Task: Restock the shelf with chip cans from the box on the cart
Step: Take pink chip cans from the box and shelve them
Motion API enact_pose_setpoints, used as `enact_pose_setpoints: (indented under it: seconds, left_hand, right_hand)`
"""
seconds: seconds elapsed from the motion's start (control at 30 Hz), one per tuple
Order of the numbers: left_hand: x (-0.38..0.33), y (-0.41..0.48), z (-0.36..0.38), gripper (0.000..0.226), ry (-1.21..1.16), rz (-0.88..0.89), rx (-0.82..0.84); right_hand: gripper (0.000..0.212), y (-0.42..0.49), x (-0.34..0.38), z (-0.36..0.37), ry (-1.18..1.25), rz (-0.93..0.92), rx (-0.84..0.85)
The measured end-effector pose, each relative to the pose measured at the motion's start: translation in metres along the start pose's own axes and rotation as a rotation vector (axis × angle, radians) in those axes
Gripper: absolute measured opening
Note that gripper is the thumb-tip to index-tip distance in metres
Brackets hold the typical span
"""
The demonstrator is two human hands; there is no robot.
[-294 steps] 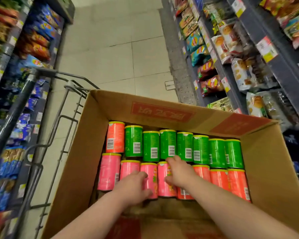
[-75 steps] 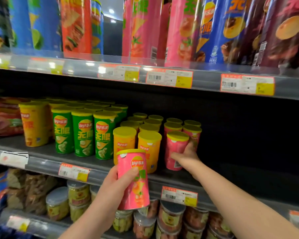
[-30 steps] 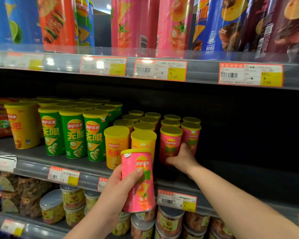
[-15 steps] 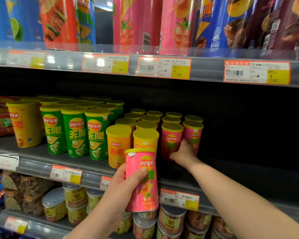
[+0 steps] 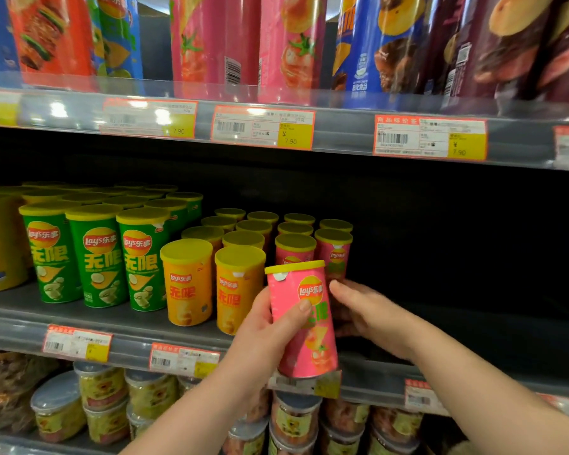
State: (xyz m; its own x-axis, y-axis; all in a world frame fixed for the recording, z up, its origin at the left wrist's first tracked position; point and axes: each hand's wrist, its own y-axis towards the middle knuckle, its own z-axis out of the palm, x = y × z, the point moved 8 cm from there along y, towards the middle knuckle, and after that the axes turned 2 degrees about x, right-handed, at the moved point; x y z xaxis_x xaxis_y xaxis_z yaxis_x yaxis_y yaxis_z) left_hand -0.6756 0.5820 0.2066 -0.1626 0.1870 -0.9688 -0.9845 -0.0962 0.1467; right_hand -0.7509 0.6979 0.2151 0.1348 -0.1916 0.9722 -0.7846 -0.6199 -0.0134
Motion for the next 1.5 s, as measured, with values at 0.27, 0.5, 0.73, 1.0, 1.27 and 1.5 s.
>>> enact_pose_setpoints:
  seconds: [0.27,0.5,0.73,1.0,1.27,1.5]
  left_hand:
    - [0.001,0.031,0.022,0.077,0.282,0.120,0.052]
    - [0.016,0.031,0.022,0.052,1.153,0.214,0.103]
    - [0.018,0.033,0.018,0.044,1.187,0.244,0.096]
    - [0.017,0.034,0.019,0.044,1.161,0.258,0.077]
    - [0.019,0.035,0.017,0.045,1.130,0.254,0.075]
    - [0.021,0.036,0.018,0.046,1.178,0.251,0.051]
  right_hand:
    - [0.073,-0.007,-0.006,-0.030,-0.194,-0.036,-0.151]
    - [0.082,0.024,-0.032,-0.057,-0.270,0.044,-0.368]
    - [0.085,0.041,-0.038,-0.057,-0.200,0.015,-0.350]
    - [0.080,0.054,-0.038,-0.067,-0.180,0.039,-0.396]
    - [0.082,0.067,-0.042,-0.077,-0.178,0.090,-0.411]
    - [0.085,0.070,-0.043,-0.079,-0.199,0.105,-0.389]
